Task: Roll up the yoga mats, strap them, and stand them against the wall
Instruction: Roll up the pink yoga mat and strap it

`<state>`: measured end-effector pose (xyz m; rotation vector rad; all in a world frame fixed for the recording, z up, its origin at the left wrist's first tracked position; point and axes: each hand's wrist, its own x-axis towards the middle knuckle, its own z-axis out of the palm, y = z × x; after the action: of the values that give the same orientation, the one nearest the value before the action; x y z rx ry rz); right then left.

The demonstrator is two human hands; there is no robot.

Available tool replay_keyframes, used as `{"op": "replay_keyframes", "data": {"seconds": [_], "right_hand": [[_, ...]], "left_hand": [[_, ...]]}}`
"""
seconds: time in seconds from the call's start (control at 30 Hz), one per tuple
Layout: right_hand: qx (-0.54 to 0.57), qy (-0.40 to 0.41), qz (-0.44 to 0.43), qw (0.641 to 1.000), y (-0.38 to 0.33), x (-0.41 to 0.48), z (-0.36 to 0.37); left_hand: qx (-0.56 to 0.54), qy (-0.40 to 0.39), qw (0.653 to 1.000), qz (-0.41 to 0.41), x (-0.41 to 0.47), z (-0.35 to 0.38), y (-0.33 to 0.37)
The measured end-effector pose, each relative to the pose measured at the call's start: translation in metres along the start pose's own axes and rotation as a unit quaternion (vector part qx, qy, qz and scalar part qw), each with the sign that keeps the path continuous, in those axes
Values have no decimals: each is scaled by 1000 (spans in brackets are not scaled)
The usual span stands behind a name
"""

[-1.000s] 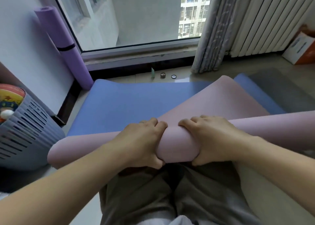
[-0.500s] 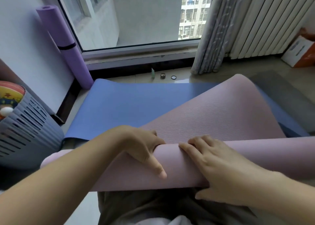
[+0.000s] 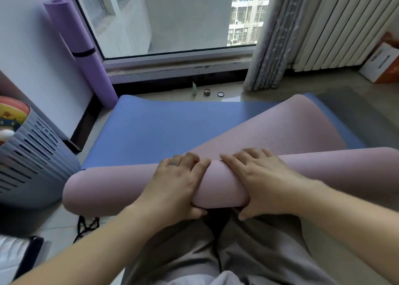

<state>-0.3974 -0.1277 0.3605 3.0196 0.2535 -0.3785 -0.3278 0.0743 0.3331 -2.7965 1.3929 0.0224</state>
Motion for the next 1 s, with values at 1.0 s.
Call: {"op": "replay_keyframes", "data": {"seconds": [1.0], "right_hand": [[111, -35, 11, 993, 10, -3, -11]], "left_hand": [[-212, -164, 963, -33, 46, -46, -28]]}}
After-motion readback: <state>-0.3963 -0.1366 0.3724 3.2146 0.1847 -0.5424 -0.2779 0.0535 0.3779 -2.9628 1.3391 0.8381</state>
